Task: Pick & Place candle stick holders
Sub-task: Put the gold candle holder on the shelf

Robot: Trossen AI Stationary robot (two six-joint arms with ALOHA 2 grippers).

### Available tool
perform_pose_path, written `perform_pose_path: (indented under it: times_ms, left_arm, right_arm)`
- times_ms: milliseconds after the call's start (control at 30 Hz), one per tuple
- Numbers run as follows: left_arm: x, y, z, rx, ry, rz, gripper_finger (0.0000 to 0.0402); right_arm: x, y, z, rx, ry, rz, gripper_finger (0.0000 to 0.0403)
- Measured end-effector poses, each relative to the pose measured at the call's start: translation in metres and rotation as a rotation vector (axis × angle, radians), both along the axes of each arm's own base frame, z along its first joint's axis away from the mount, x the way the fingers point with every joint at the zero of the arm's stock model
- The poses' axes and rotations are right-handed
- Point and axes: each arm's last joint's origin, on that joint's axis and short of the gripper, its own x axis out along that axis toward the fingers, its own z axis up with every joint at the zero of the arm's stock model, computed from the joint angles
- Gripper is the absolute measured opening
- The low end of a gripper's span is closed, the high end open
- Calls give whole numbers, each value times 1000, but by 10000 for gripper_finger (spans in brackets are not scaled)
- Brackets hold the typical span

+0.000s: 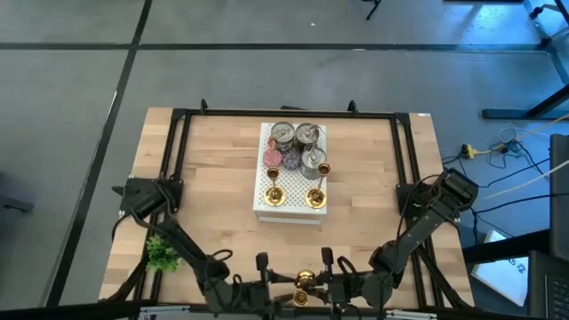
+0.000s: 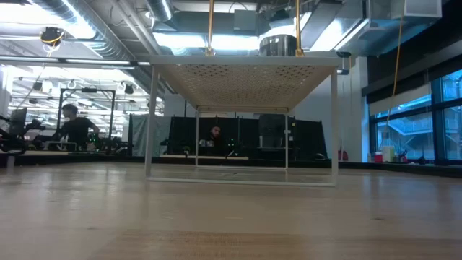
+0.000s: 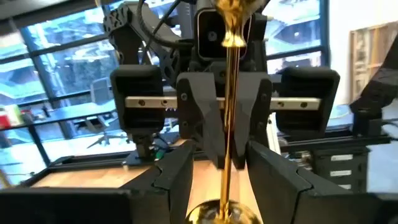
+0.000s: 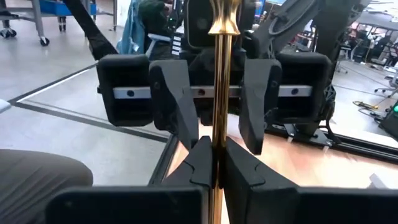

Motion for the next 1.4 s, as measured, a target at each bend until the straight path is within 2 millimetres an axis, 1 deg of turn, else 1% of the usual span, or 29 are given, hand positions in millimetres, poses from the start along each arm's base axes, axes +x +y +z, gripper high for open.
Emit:
perform_pose_path:
  times_ms: [100,233,433,567,800,867,933,1000,1100,1200,1333,1400]
  left_arm:
    - [-5,-4,1,12,-9,38,143]
    - [-8,-5,3,10,-18,34,143]
    - [-2,0,3,-16,-30,15,143]
    - [-1,0,7,-13,-33,39,143]
    - [5,5,7,-47,-35,42,138]
    - [5,5,6,-52,-33,43,126]
    - [6,5,6,-57,-29,43,106]
    - [6,5,5,-60,-28,42,76]
    - [4,4,5,-56,-25,40,22]
    - [4,4,5,-53,-24,41,13]
    - [0,2,6,-53,-17,85,12]
    - [-6,0,12,-38,-9,119,12]
  right_arm:
    - [1,0,1,11,-9,-1,15]
    - [5,-4,1,10,-7,-11,15]
    - [10,-7,-5,16,12,-29,15]
    - [13,-8,-10,22,27,-37,15]
    - [15,-8,-11,28,12,-48,15]
    - [15,-8,-11,26,12,-48,15]
    - [15,-8,-11,26,11,-48,15]
    - [15,-8,-11,24,12,-48,15]
    - [15,-8,-11,20,12,-52,15]
    - [15,-8,-11,14,14,-48,21]
    - [15,-9,-12,7,18,-52,52]
    - [15,-9,-11,8,18,-49,69]
